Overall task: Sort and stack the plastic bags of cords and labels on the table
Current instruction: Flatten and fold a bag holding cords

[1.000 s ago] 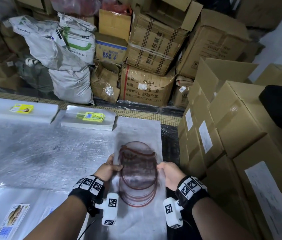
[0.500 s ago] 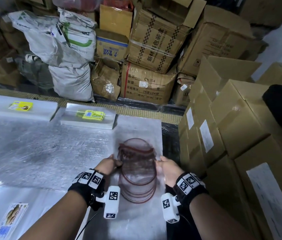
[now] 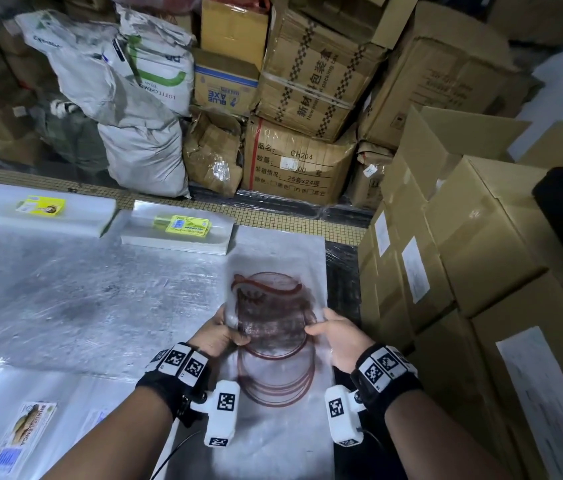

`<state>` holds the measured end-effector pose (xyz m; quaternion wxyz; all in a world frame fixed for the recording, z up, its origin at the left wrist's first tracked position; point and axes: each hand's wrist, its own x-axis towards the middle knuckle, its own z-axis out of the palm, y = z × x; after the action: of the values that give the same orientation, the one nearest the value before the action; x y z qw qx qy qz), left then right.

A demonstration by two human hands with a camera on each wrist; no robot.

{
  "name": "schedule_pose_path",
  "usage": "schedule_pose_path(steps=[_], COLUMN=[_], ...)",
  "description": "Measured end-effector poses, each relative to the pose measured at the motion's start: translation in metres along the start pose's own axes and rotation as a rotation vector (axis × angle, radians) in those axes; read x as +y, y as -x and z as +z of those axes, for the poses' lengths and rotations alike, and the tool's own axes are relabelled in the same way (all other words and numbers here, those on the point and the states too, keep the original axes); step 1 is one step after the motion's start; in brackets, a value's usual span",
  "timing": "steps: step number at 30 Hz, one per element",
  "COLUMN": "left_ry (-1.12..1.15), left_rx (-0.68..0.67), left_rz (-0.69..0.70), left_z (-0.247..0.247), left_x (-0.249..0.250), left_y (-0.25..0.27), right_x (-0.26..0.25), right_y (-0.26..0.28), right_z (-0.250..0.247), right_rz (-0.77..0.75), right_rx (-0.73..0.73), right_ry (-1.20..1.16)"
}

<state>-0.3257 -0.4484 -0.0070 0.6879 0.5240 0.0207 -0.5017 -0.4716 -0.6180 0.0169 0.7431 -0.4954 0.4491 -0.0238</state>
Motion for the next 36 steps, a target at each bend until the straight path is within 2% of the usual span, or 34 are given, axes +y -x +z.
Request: schedule_pose_path(steps=[1, 5, 7, 8, 10, 12, 13, 17, 20, 22, 29, 34, 36], left_ry=[-0.01, 0.03, 0.104, 0.144, 0.172, 0.094, 0.063, -0.042, -0.051, -0.006, 0.176, 0.047, -0.027], left_rx=[-0.011, -0.051, -0.063, -0.075, -0.108, -0.127, -0.147, -0.209, -0.153, -0.192, -0.23, -0.244, -0.209], left_rz=[0.018, 0.104, 0.092, 0.062, -0.084, -0.21, -0.221, -0.199, -0.092, -0.037, -0.148, -0.044, -0.043], left_z=[0.001, 0.006, 0.008, 0.008, 0.009, 0.008, 0.006, -0.003, -0.006, -0.009, -0.008, 0.001, -0.002], left_x=[0.002, 0.012, 0.019, 0.023, 0.027, 0.024, 0.021, 0.008, 0.003, 0.002, -0.005, -0.003, -0.008], left_y=[0.0, 0.0, 0.002, 0.003, 0.005, 0.008, 0.01, 0.015, 0.014, 0.017, 0.022, 0.023, 0.016], right_x=[0.002, 0.001, -0.005, -0.006, -0.008, -0.007, -0.006, -0.001, 0.003, 0.003, 0.01, 0.015, 0.015], right_y=[-0.002, -0.005, -0.002, -0.003, -0.001, -0.001, -0.002, -0.001, -0.004, -0.003, -0.007, -0.016, -0.016], right_z=[-0.004, -0.002, -0.003, -0.004, -0.005, -0.004, -0.004, -0.005, -0.005, -0.003, -0.011, -0.012, -0.011], right_rz=[-0.023, -0.132, -0.148, -0.15, -0.155, -0.137, -0.129, -0.081, -0.029, 0.005, 0.042, 0.023, 0.019], right_rx=[-0.044, -0.049, -0.074, -0.077, -0.075, -0.069, -0.059, 0.0, 0.019, 0.035, 0.058, 0.087, 0.091], right_ry=[0.025, 0.071, 0.063, 0.068, 0.11, 0.135, 0.138, 0.084, 0.048, -0.012, -0.017, 0.025, 0.038])
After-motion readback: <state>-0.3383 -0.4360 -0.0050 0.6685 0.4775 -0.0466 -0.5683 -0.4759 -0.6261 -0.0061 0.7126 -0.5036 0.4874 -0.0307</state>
